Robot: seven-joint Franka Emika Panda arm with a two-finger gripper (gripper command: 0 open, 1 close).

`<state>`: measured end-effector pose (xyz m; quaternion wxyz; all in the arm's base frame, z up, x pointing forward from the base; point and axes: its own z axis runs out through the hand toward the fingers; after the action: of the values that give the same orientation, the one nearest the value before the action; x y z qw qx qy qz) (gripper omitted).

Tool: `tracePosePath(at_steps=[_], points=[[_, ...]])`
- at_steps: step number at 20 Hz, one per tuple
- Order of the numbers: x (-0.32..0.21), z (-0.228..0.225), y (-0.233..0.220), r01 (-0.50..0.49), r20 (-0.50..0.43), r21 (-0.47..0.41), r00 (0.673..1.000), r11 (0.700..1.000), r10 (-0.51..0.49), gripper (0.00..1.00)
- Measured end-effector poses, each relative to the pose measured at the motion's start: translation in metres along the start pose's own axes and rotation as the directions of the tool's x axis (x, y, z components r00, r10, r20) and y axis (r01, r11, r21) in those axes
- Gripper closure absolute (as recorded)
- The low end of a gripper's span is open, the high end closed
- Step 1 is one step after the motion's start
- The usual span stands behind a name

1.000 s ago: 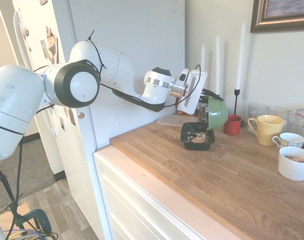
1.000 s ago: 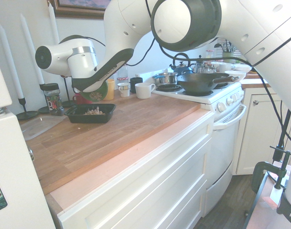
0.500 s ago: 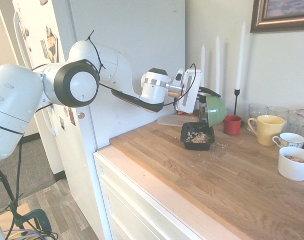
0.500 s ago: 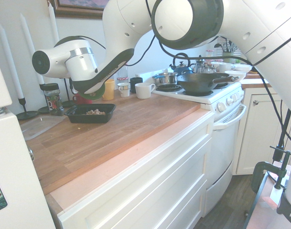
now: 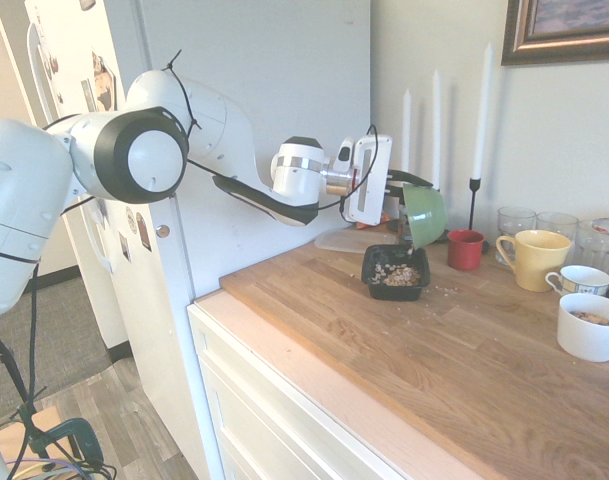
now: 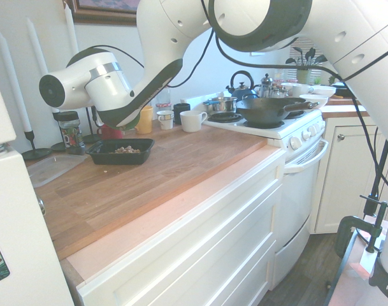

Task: Pour the cereal into the box

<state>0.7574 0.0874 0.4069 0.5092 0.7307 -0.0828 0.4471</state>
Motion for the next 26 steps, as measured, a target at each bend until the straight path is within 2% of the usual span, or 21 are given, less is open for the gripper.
tracePosePath(at_steps=[5, 10, 13, 15, 18, 22, 26], points=[[-0.014, -0.005, -0.006, 0.005, -0.007, -0.017, 1.000, 1.000, -0.005, 1.00], [0.009, -0.017, 0.005, -0.111, 0.118, 0.020, 0.987, 0.994, 0.107, 1.00], [0.025, -0.007, 0.025, -0.192, 0.245, 0.029, 0.953, 0.981, 0.180, 1.00], [0.031, 0.006, 0.039, -0.247, 0.357, 0.041, 0.909, 0.968, 0.217, 1.00], [0.040, 0.028, 0.063, -0.338, 0.523, 0.077, 0.815, 0.938, 0.250, 1.00], [0.039, 0.068, 0.100, -0.471, 0.710, 0.113, 0.654, 0.875, 0.260, 1.00], [0.015, 0.120, 0.134, -0.581, 0.842, 0.130, 0.493, 0.804, 0.220, 1.00]])
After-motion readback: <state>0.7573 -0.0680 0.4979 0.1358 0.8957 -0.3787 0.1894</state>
